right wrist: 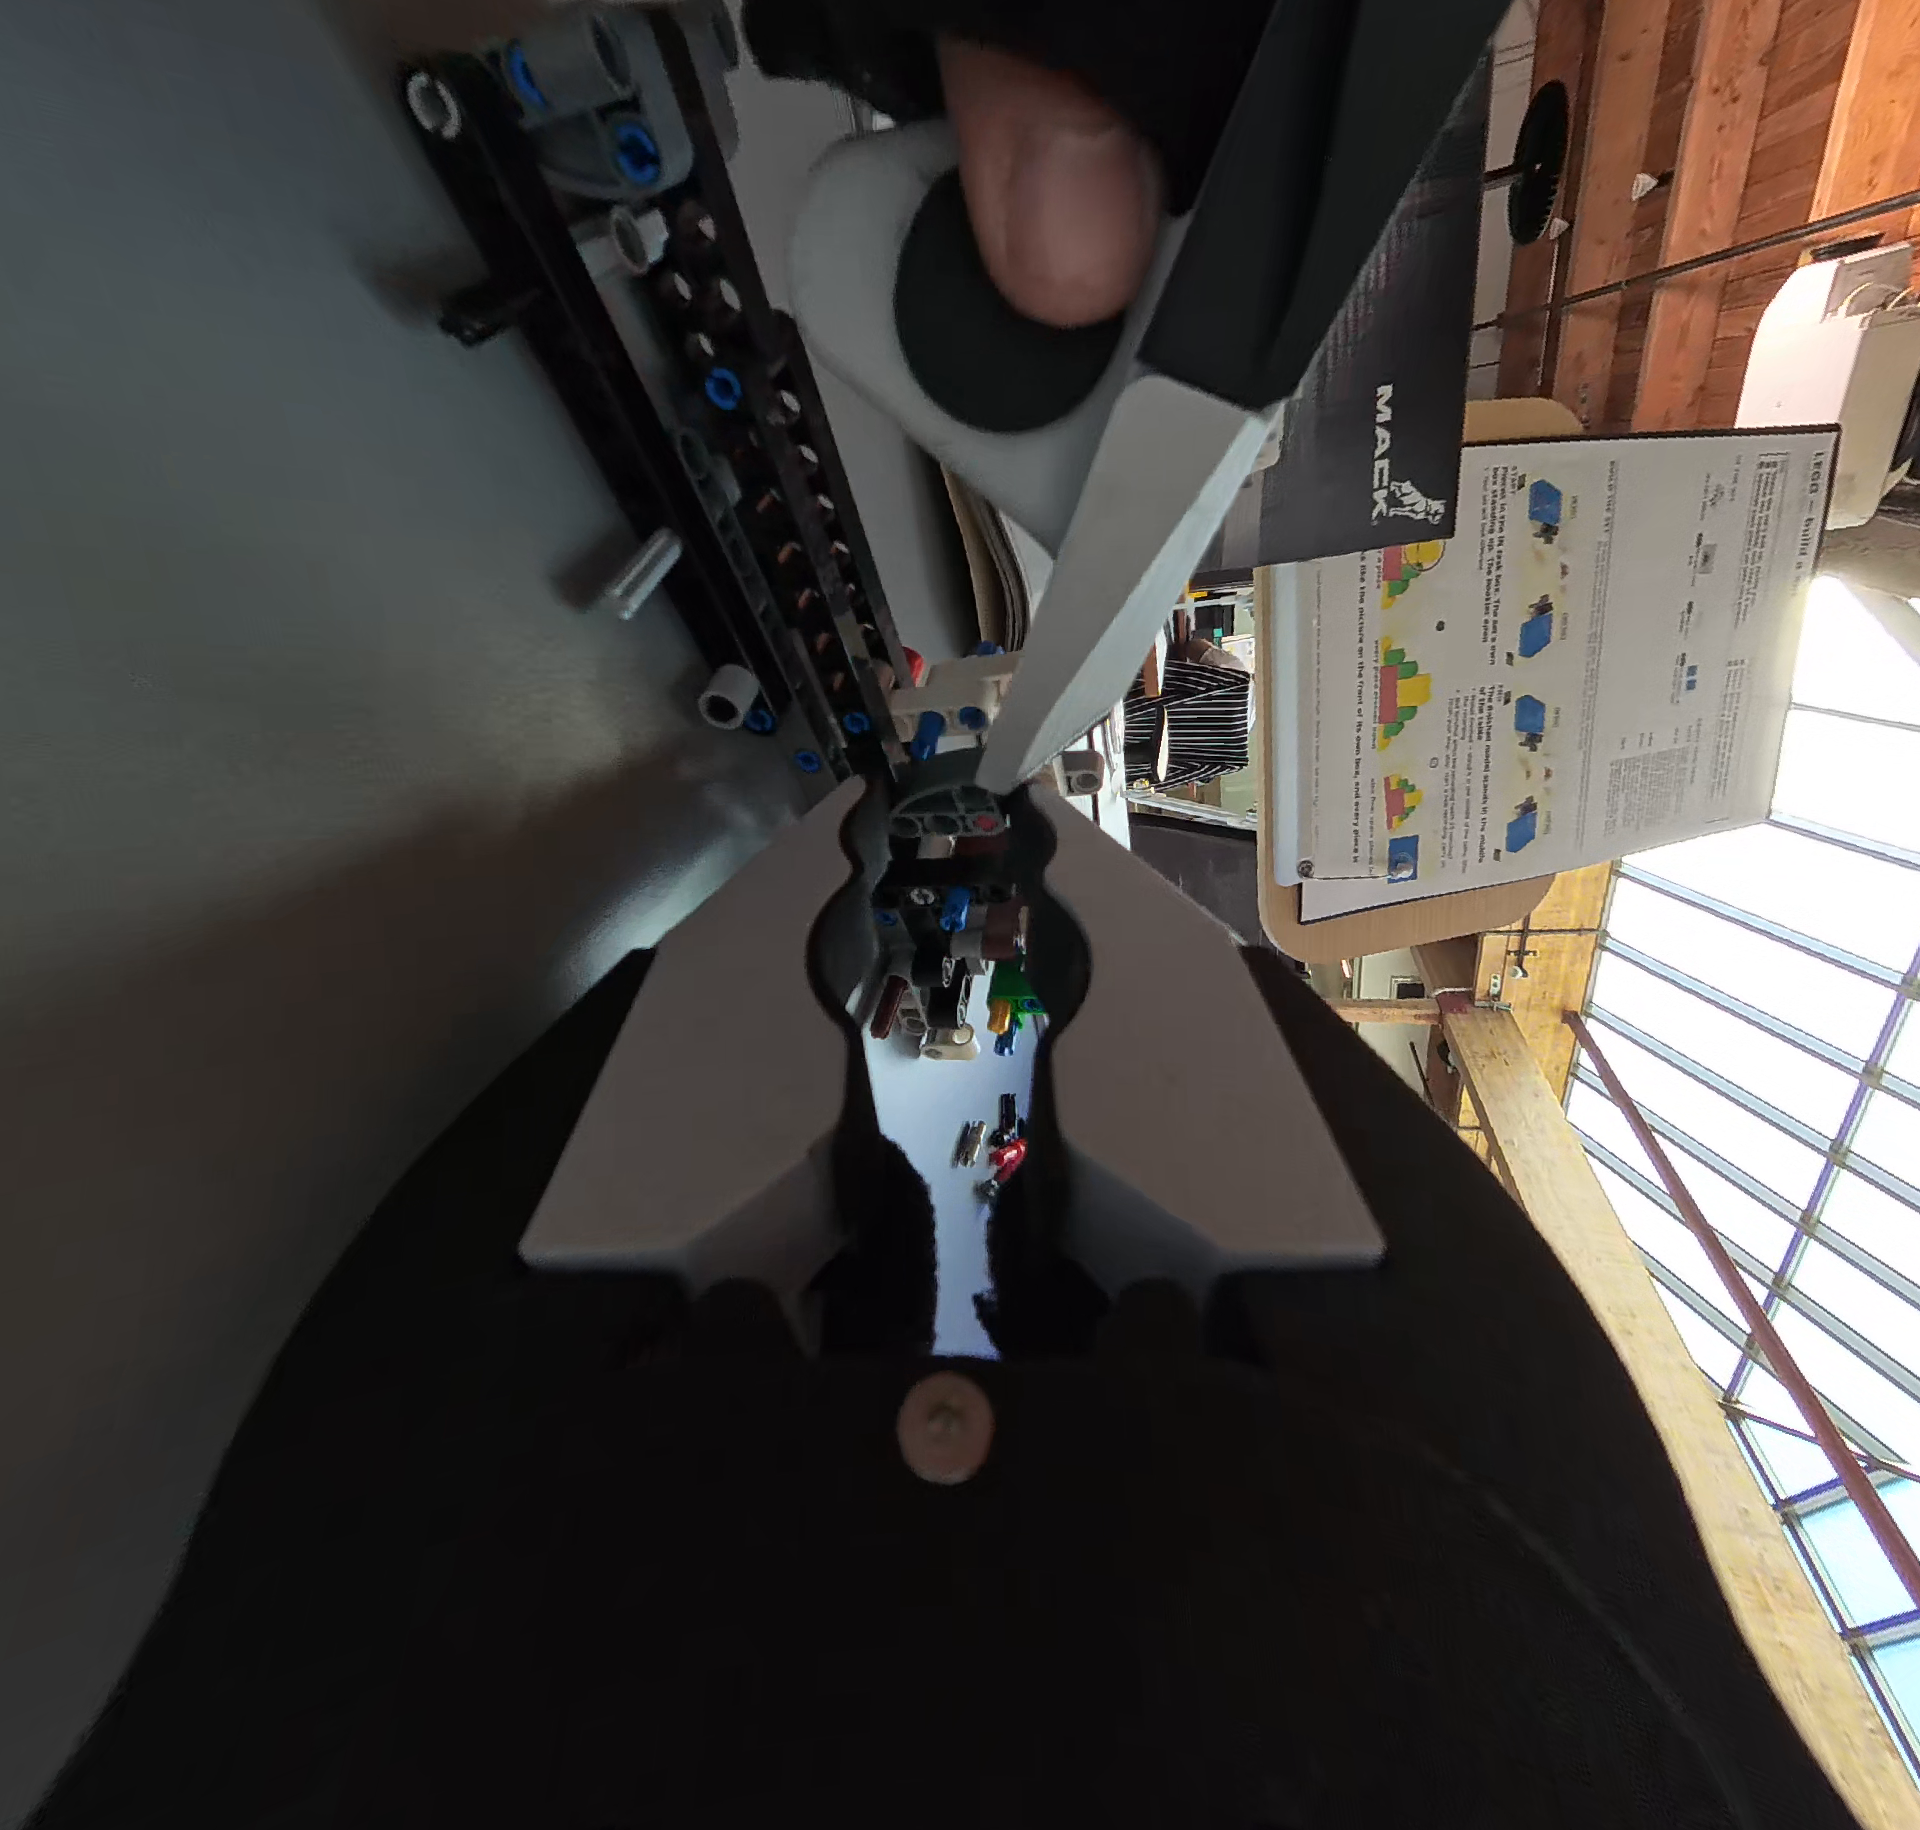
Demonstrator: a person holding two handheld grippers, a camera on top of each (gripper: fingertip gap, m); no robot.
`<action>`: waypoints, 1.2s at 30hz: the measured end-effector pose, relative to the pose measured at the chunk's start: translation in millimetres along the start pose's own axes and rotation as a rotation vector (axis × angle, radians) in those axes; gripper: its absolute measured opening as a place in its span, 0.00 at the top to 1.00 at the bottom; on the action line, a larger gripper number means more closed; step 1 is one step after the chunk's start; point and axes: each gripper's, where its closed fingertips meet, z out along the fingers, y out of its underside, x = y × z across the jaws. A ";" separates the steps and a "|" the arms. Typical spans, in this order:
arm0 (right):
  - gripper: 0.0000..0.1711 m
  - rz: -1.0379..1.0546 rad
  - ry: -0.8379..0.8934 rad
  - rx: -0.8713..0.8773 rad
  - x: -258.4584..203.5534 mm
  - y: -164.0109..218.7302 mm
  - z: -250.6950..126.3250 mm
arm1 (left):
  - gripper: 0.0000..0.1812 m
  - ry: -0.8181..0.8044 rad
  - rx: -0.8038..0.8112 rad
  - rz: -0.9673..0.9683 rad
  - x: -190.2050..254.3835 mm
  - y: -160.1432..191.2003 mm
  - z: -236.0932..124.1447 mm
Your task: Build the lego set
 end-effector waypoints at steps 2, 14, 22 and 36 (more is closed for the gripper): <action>0.87 -0.011 -0.003 -0.008 -2.5 0.9 0.7 | 0.78 0.005 -0.002 0.004 1.2 1.4 0.4; 0.87 -0.052 0.029 0.030 0.2 -5.6 -1.5 | 0.82 -0.022 0.000 0.065 3.7 3.1 -1.5; 0.87 -0.076 0.031 0.029 0.7 -4.8 -0.9 | 0.82 -0.051 -0.011 0.104 2.8 3.7 -0.1; 0.87 -0.066 -0.043 0.027 1.9 -9.5 -5.4 | 0.76 0.117 0.064 0.018 13.2 2.4 -8.2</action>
